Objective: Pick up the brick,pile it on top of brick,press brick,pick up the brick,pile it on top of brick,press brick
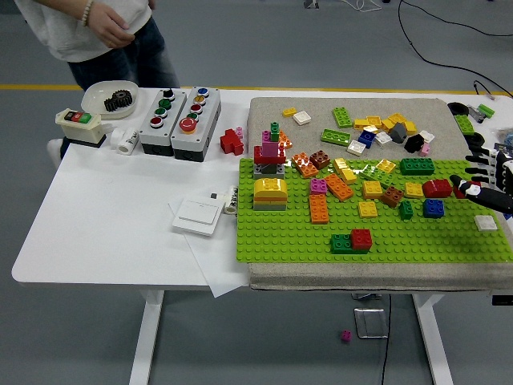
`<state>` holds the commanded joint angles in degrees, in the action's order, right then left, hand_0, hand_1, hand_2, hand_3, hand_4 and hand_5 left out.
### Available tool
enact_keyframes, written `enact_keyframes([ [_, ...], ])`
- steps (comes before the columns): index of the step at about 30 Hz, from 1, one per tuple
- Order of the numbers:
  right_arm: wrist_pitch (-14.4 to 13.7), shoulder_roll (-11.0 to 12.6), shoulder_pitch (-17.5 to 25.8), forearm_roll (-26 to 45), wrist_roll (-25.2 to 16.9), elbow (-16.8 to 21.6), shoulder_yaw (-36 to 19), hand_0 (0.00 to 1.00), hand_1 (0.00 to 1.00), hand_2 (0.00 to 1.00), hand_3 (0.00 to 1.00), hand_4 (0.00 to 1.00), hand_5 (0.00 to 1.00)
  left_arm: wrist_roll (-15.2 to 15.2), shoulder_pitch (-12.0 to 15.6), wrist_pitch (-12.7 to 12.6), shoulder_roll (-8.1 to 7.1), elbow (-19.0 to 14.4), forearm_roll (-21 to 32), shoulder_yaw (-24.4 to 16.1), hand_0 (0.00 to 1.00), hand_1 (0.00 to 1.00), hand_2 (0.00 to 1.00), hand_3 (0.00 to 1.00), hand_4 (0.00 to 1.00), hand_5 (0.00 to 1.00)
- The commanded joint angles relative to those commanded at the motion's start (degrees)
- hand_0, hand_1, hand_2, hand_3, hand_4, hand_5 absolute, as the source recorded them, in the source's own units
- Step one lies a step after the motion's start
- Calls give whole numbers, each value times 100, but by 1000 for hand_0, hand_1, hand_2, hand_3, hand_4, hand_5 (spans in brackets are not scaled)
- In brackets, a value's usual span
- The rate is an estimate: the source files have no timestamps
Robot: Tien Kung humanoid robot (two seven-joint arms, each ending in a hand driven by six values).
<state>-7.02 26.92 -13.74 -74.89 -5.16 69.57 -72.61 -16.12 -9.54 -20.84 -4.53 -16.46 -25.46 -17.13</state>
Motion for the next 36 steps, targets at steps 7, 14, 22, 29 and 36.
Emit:
enact_keyframes([
  [7,344,141,-84,-1663,62,283,148,708,661,690,761,925,98,5,-11,2,-5,4,7,5,770,721,718,587,641,666],
  [14,650,246,-215,-3376,184,570,363,677,651,682,751,945,119,17,-18,-4,-6,7,43,21,769,721,719,586,641,666],
  [22,1118,363,-505,-5301,593,610,719,643,624,664,737,955,138,19,-20,-4,-7,9,54,27,770,722,720,587,641,667],
  [29,1402,383,-679,-5511,913,541,896,631,612,657,729,984,187,27,-29,-7,-13,11,79,39,769,722,722,587,641,667],
  [36,1415,387,-792,-5511,991,399,984,376,285,338,697,851,260,34,-48,-12,-20,14,99,47,766,722,721,586,642,667],
])
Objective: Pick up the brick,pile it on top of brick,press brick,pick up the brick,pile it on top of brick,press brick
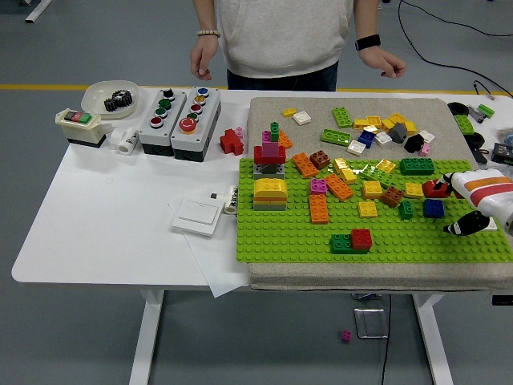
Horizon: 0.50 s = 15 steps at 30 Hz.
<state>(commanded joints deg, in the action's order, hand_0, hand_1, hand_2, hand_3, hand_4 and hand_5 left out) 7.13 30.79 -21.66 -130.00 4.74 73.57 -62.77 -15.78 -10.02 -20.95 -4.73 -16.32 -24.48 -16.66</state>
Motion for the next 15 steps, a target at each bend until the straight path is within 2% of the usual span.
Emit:
enact_keyframes([
  [5,29,18,-46,0,35,8,40,376,285,338,697,851,260,9,-7,-4,1,0,26,13,766,722,721,586,642,667],
  [6,35,19,-52,0,36,8,47,309,187,255,727,854,340,10,-8,-3,1,0,28,14,766,722,720,586,642,667],
  [11,13,12,-74,0,17,-27,100,309,187,255,727,854,340,0,1,1,5,3,9,2,766,722,720,586,642,667],
  [12,3,6,-79,0,13,-45,110,243,142,216,735,895,284,-3,5,2,6,3,2,-2,765,722,723,587,642,667],
  [15,-37,-18,-94,0,10,-129,144,243,142,216,735,895,284,-11,22,6,7,4,-17,-12,765,722,723,587,642,667],
])
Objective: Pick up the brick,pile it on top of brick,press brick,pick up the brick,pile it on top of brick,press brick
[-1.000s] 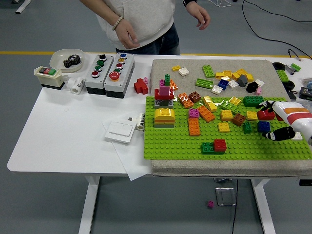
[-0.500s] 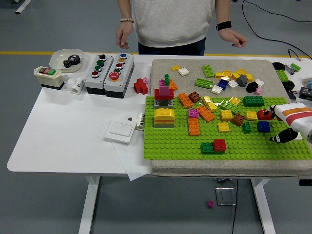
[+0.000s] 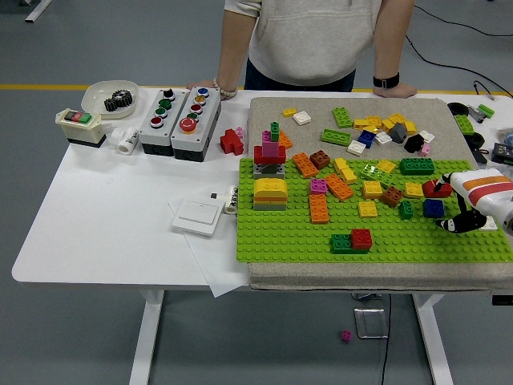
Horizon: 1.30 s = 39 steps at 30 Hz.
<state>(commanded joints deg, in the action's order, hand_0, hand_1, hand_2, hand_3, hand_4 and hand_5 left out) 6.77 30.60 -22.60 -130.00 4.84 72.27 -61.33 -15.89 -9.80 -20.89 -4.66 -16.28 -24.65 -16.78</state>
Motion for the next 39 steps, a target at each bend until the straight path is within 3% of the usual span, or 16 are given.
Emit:
enact_keyframes([
  [8,-60,-54,-66,0,25,-174,67,224,128,204,718,891,254,-3,-2,-5,-5,0,-22,-6,764,722,723,586,642,667],
  [9,-107,-69,-85,0,37,-206,81,218,120,199,603,861,253,0,-3,-7,-7,-1,-15,-1,765,722,724,586,642,667],
  [14,-255,-164,-164,0,94,-348,115,218,120,199,603,861,253,0,3,-13,-9,-2,-20,-3,765,722,724,586,642,667],
  [15,-265,-189,-179,0,99,-380,116,211,117,192,555,840,263,-4,6,-12,-9,-3,-29,-8,764,721,723,586,642,667],
  [21,-259,-278,-233,0,109,-527,124,211,117,193,530,846,277,-17,14,-9,-9,-4,-70,-30,765,723,724,586,642,667],
  [39,-235,-441,-317,0,91,-758,-5,215,117,197,591,848,289,5,-50,-19,-14,-14,-10,10,764,721,722,587,642,667],
])
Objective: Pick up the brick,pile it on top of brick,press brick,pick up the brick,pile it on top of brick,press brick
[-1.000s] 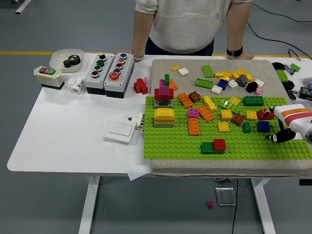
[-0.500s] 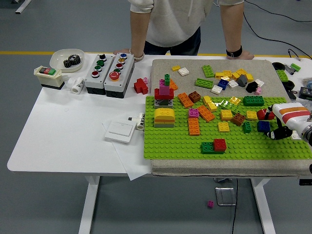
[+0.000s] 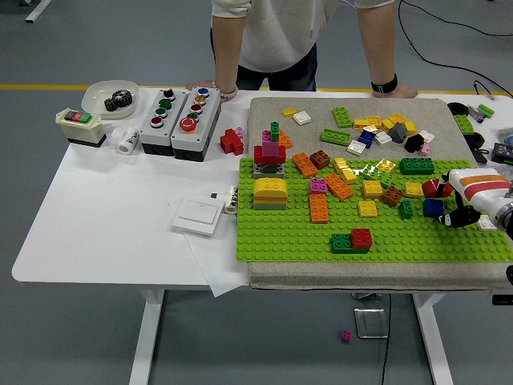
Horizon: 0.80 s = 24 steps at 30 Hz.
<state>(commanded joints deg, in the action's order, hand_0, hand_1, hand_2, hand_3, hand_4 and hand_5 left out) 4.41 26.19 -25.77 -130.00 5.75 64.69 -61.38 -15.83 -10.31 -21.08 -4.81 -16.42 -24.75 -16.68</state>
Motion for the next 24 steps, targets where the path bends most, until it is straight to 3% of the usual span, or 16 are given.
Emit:
enact_keyframes([
  [11,48,-84,-58,0,-15,-121,42,208,115,194,609,861,291,5,-14,-5,4,-3,15,5,765,721,722,587,642,667],
  [24,47,-90,-64,0,-6,-142,43,131,56,142,611,911,282,10,-19,-5,4,-4,48,23,764,721,720,586,641,667],
])
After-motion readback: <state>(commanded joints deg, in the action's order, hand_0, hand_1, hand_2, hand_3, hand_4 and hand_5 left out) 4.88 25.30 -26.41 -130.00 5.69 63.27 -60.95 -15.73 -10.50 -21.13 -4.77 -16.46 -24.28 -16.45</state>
